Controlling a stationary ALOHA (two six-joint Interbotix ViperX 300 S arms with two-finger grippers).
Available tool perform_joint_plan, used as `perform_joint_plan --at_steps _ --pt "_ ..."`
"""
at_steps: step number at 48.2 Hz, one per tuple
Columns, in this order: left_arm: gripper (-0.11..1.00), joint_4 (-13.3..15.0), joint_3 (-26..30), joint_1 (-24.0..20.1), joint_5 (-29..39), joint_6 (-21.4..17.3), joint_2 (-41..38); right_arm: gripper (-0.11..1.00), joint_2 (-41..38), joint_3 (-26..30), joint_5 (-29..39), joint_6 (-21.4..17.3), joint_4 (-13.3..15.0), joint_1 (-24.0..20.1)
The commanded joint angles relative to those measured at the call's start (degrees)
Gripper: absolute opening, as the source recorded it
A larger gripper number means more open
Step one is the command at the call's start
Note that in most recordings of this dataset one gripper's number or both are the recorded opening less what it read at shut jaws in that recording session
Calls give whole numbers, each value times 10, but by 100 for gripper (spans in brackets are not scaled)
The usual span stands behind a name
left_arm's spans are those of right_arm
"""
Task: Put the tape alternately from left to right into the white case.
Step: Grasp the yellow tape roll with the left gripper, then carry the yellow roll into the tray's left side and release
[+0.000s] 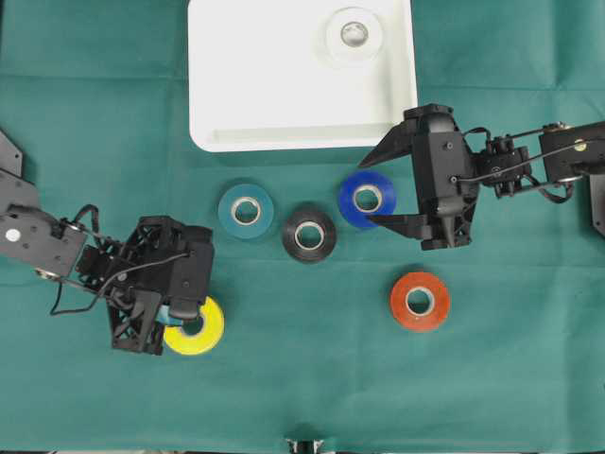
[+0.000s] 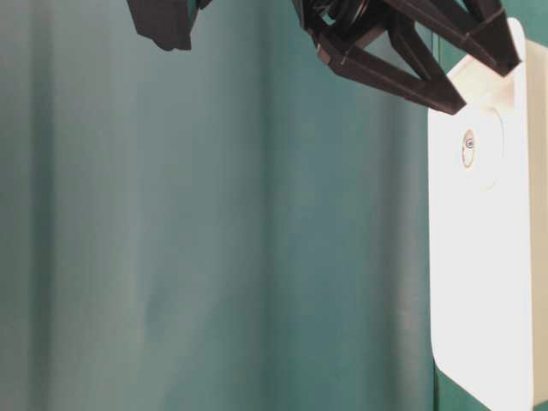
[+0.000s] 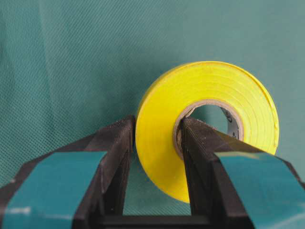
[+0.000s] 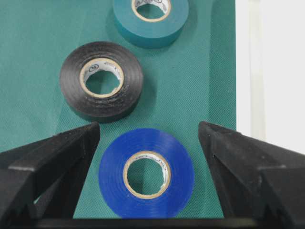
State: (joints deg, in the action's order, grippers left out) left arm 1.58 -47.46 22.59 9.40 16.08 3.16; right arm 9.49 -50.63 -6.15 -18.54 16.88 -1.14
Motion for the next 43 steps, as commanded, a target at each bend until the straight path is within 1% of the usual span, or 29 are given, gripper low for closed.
perform_joint_plan --at_steps 1,11,16,21,27,34,43 --pt "28 -1 16 3 14 1 32 85 4 11 -3 -1 0 -1" --pt "28 -1 22 3 55 0 65 85 4 10 -3 -1 0 -1" --pt "28 -2 22 -1 62 -4 76 85 5 10 -3 -1 0 -1" --pt "28 -3 22 -16 62 -4 85 85 4 10 -3 -1 0 -1" --pt "28 -3 22 -48 62 -5 91 85 4 10 -3 -1 0 -1" --pt "28 -3 22 -94 62 -15 95 85 4 10 -3 -2 0 -1" --pt "28 -3 23 -162 62 -54 107 85 4 11 -3 -2 0 -1"
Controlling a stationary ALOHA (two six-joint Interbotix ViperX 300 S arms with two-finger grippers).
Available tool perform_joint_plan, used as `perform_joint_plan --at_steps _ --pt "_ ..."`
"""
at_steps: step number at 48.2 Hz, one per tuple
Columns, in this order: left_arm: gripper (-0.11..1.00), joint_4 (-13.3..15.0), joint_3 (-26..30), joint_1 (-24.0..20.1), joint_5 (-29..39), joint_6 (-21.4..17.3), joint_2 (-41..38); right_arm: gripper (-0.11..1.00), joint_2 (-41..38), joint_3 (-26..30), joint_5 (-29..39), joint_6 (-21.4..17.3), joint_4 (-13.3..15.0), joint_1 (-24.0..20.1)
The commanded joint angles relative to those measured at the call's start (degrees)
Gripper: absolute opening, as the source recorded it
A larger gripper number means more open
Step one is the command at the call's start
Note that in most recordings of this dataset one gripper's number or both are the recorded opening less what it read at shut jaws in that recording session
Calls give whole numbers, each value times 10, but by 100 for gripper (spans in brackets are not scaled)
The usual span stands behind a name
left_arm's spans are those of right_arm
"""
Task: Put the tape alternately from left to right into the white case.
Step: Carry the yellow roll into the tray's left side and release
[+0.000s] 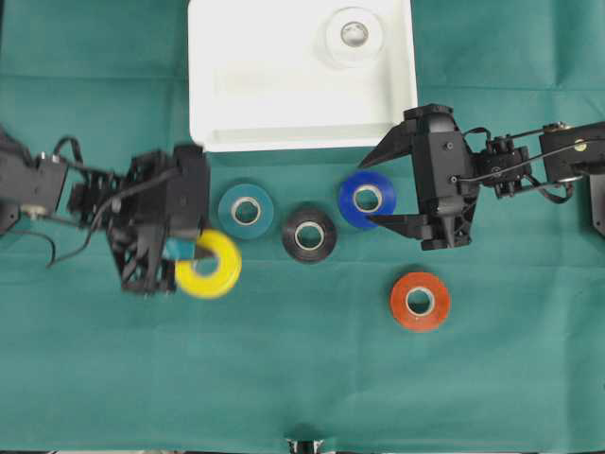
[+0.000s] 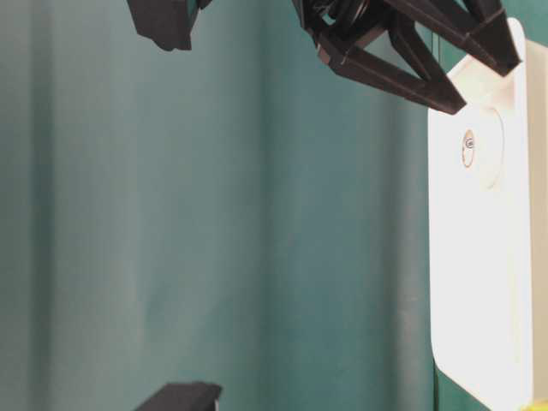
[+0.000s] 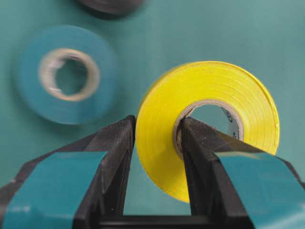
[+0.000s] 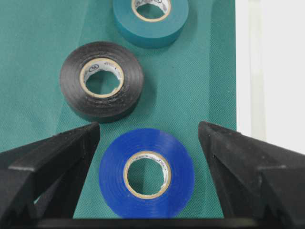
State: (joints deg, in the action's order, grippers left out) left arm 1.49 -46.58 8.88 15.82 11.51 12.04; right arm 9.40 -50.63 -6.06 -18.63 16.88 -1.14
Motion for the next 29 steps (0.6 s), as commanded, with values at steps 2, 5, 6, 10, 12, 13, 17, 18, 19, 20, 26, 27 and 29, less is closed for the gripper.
perform_joint_plan --at_steps 2,5,6,10,12,13,17,18,19,20,26,27,29 --pt "28 -2 13 -39 -3 -20 22 85 5 11 -4 -1 0 -1" --pt "28 -2 14 -59 -2 -40 26 85 6 12 -4 -1 0 -1" --pt "28 -2 14 -67 -3 -46 27 85 5 12 -4 -1 0 -1" --pt "28 -2 15 -93 -3 -73 29 85 5 12 -4 -1 0 -1" --pt "28 -2 15 -105 -3 -87 28 85 5 12 -4 -1 0 -1" --pt "28 -2 16 -112 -3 -93 28 85 5 12 -4 -1 0 -1" --pt "28 -2 18 -139 -3 -122 25 85 5 12 -4 -2 0 -1" --pt "28 -2 18 -145 -4 -129 24 85 5 12 -4 -2 0 -1" --pt "28 -2 19 -151 -5 -136 23 85 5 12 -4 -2 0 -1" --pt "28 -2 19 -157 -7 -143 23 85 5 12 -4 -2 0 -1" --pt "28 -2 21 -192 -16 -182 14 85 5 11 -4 -2 0 -1" --pt "28 -2 22 -196 -18 -188 13 85 5 12 -4 -2 0 -1" --pt "28 -2 22 -206 -22 -199 10 85 5 11 -4 -2 -1 -1"
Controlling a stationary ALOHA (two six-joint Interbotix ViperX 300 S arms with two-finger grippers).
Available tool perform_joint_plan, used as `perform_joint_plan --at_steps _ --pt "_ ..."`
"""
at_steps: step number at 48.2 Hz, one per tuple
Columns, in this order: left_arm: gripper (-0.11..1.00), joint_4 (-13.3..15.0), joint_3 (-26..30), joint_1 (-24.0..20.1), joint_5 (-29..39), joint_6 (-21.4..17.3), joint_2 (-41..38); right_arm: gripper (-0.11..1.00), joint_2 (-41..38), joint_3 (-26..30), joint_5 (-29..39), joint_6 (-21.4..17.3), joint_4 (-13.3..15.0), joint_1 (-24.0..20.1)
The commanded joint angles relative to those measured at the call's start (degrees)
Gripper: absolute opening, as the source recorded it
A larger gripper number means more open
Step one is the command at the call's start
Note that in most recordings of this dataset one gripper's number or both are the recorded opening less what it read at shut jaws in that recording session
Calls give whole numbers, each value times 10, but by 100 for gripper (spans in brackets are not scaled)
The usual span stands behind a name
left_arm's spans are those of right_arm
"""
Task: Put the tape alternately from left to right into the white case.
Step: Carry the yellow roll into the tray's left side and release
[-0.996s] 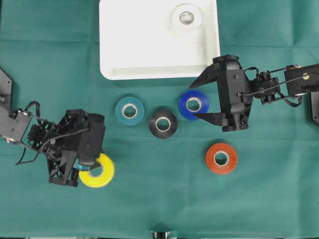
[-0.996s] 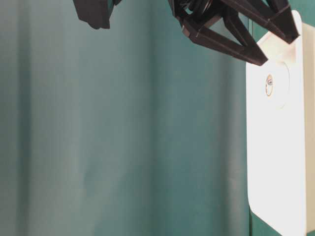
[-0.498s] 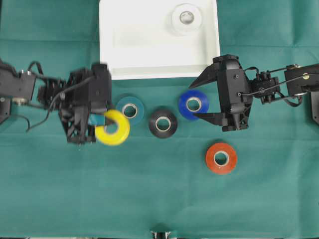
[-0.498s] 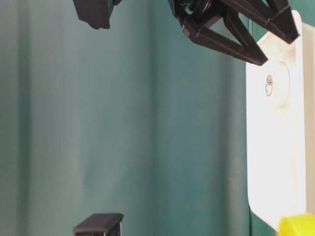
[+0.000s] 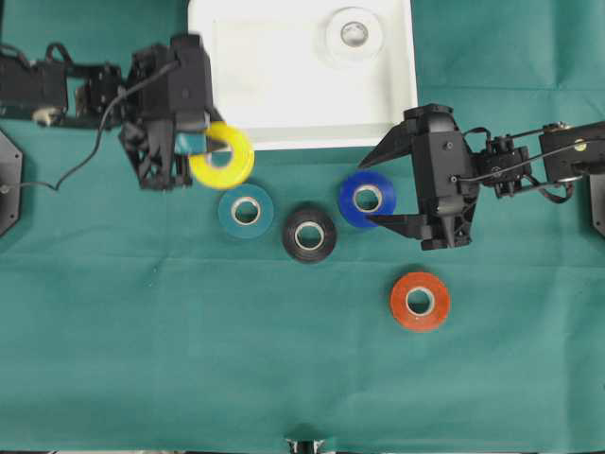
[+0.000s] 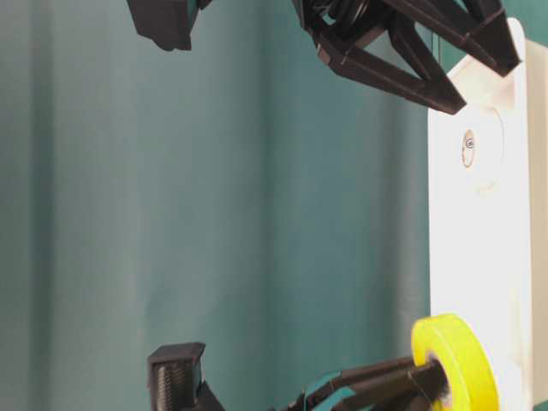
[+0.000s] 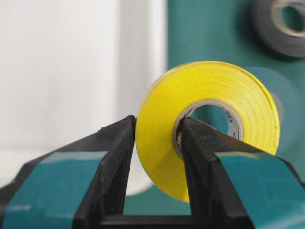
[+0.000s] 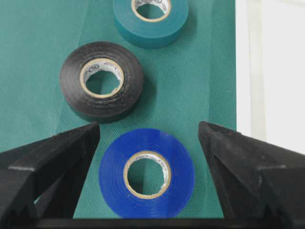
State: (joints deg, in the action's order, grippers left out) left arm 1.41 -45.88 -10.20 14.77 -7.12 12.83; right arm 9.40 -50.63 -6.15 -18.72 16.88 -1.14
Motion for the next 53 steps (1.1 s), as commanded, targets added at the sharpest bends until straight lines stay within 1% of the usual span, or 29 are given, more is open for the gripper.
perform_joint_plan --at_steps 1,5,12,24,53 --pt "28 -1 16 -19 -14 -18 0 85 5 11 -4 -1 0 -1" --pt "28 -1 18 -39 -27 -40 -11 85 5 11 -4 -1 0 -1" --pt "28 -1 24 -66 -42 -59 -37 85 5 9 -5 -1 0 -1" --pt "28 -1 43 -86 -62 -87 -83 85 5 8 -5 -1 0 -1" --pt "28 -1 47 -86 -62 -87 -93 85 5 3 -5 -1 0 -1"
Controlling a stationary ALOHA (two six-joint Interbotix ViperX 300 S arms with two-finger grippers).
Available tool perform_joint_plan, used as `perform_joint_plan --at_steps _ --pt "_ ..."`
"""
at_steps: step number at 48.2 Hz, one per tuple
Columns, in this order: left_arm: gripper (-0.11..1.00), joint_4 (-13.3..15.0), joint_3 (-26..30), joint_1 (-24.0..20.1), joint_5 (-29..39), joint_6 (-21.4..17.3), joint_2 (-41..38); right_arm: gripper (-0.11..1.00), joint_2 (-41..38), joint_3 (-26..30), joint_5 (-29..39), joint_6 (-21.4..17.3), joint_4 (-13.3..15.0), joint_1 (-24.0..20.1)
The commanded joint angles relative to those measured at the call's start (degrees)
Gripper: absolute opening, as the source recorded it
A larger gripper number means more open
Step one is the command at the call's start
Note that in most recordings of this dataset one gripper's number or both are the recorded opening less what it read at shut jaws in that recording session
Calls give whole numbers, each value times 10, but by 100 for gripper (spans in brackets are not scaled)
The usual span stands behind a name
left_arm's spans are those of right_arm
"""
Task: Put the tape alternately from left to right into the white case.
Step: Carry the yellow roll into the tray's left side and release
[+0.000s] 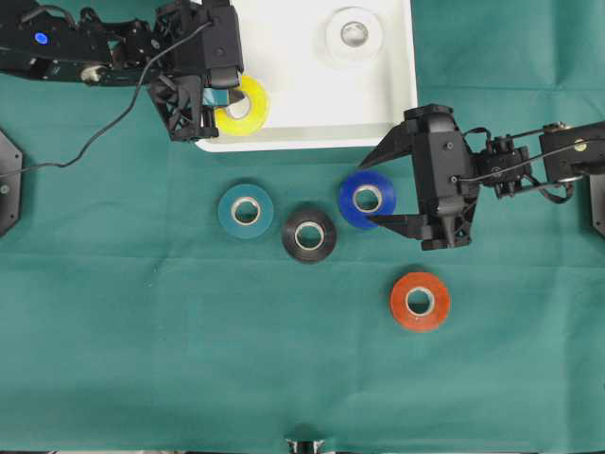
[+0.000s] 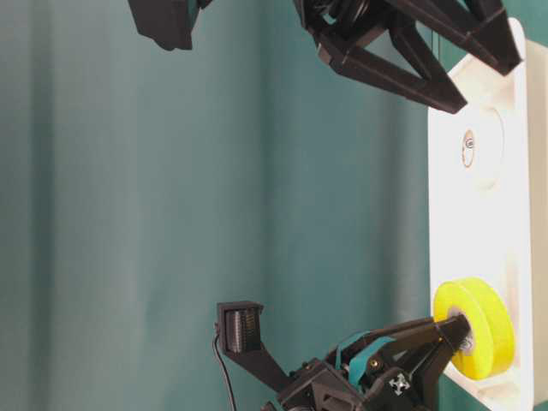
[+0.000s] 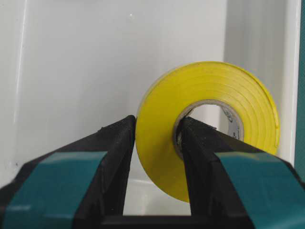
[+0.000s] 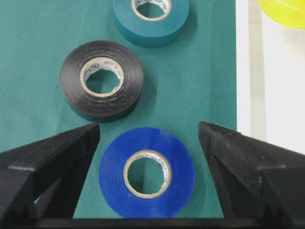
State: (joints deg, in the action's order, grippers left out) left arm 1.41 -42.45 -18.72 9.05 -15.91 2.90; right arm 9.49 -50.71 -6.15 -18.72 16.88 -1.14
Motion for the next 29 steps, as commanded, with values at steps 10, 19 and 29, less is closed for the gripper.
perform_joint_plan --at_steps 10,19,29 --pt "61 -1 13 -1 -5 1 7 85 4 3 -5 -1 0 -1" --pt "99 -1 10 -1 -5 0 10 85 4 3 -5 -1 0 -1" --pt "99 -1 10 0 -4 0 11 85 1 3 -5 -1 0 -1"
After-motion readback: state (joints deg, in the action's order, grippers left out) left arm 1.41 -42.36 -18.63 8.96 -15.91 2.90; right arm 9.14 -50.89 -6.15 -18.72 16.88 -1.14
